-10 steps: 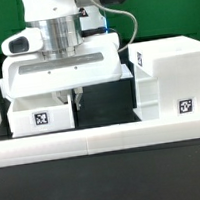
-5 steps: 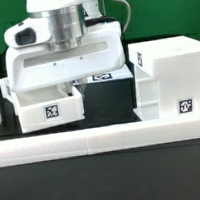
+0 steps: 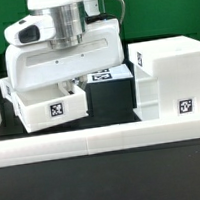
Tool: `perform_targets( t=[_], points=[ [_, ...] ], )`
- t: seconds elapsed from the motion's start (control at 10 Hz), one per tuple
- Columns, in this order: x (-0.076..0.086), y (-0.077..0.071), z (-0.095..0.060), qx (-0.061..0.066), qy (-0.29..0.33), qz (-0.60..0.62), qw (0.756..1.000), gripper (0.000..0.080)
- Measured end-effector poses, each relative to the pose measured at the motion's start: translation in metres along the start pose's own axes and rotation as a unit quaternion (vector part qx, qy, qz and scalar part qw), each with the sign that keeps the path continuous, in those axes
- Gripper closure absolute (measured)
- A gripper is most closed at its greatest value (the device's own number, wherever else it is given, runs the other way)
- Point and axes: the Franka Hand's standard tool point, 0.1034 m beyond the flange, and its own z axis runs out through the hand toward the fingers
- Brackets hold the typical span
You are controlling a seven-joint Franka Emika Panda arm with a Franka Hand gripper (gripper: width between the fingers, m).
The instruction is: Assemble drawer
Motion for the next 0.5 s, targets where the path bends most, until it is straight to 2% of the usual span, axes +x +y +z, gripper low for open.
perform_targets(
  t=[0.2, 0.3, 0.4, 0.5],
  points=[
    [0.005, -0.006, 0.002, -0.008, -0.002, -0.121, 0.993, 0.0758],
    [0.006, -0.011, 0.005, -0.008, -0.006, -0.178, 0.984, 0.0758],
    [0.011, -0.016, 0.006, -0.016, 0.000, -0.218, 0.976, 0.0758],
    [0.011, -0.018, 0.007, -0.017, -0.005, -0.255, 0.967, 0.0758]
  ],
)
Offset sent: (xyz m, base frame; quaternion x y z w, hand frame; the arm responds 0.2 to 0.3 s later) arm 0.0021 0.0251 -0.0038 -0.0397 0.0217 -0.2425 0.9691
